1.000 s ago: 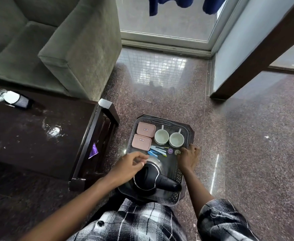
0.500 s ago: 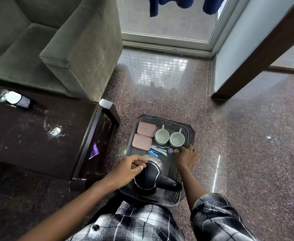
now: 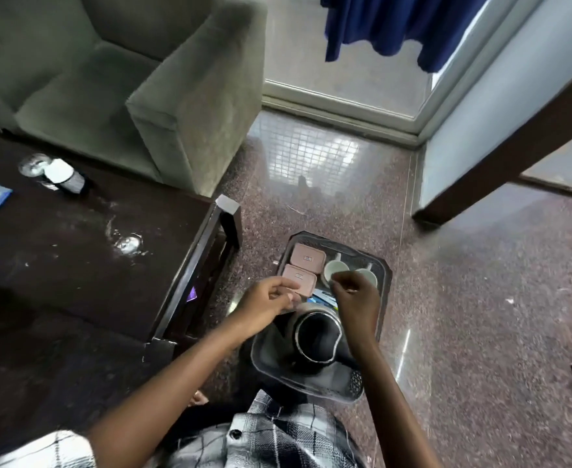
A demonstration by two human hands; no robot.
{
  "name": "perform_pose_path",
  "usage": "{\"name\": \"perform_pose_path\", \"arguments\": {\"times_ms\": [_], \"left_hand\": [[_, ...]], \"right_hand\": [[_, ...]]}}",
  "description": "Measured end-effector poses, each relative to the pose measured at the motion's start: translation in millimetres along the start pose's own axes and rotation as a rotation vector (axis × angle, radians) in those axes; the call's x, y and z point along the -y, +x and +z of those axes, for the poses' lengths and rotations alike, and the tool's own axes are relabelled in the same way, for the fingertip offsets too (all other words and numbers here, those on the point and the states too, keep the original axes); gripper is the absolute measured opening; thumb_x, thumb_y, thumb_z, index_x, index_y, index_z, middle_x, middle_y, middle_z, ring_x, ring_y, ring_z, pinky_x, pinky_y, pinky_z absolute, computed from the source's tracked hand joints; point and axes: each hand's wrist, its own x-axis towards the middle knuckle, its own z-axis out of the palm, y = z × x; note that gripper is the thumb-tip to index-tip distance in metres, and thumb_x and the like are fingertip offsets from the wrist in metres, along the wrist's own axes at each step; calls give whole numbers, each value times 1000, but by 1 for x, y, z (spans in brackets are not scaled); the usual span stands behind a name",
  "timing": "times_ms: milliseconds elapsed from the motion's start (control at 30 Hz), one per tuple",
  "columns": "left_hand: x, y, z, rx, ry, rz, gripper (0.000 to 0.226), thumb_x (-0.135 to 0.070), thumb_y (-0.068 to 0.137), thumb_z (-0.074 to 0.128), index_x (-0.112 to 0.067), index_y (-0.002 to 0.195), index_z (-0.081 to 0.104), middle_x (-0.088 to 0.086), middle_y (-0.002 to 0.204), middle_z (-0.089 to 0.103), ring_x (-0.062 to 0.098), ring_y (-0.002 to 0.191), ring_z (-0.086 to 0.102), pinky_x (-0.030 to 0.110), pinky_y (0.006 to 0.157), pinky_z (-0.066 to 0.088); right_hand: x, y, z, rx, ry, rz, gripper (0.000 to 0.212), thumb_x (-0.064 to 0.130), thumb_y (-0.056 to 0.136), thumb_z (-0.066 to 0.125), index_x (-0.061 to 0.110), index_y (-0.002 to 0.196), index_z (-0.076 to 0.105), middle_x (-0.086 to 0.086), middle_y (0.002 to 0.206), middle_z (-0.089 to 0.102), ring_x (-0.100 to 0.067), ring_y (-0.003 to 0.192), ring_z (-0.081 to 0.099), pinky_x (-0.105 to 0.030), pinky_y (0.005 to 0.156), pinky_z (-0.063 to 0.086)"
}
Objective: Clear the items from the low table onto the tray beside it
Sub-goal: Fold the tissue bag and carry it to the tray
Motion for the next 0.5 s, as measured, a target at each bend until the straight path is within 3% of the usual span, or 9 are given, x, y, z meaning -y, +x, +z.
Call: {"name": "perform_pose_path", "arguments": {"times_ms": [133, 267, 333, 400, 500], "left_hand": [[11, -23, -56, -116, -76, 28, 21, 4, 91, 47, -1, 106, 60, -1, 79, 63, 7, 64, 58, 4, 50, 41], [47, -61, -132, -225, -208, 35, 22, 6, 92, 45, 2, 109, 59, 0, 77, 62, -9, 49, 58, 4, 47, 40], [75, -86, -174, -277, -257, 12, 22, 4, 91, 45, 1, 108, 60, -2, 76, 64, -9, 48, 57, 6, 48, 40], [104, -114, -218, -339, -283, -8, 23, 2, 91, 45, 0, 107, 61, -3, 76, 65, -8, 50, 57, 8, 49, 40], [138, -158, -278, -433, -342, -23, 23, 2, 93, 43, -3, 107, 61, 1, 83, 65, -6, 56, 60, 6, 50, 42]], "right_hand": [[52, -40, 55, 253, 15, -145, 12, -6, 76, 64, 4, 79, 69, 3, 71, 65, 7, 62, 59, -4, 61, 42], [88, -91, 133, 465, 15, -163, 27, -8, 75, 62, 19, 73, 66, 7, 71, 66, 1, 61, 59, -15, 66, 48], [103, -121, 176, 537, 32, -146, 33, -10, 74, 62, 24, 70, 64, 5, 69, 66, -2, 61, 60, -22, 67, 51], [118, -154, 219, 592, 53, -130, 35, -11, 73, 62, 23, 68, 64, 4, 67, 66, -1, 58, 60, -27, 67, 51], [141, -200, 276, 702, 75, -126, 31, -14, 75, 60, 16, 70, 65, 0, 64, 63, 1, 53, 57, -23, 61, 49]]}}
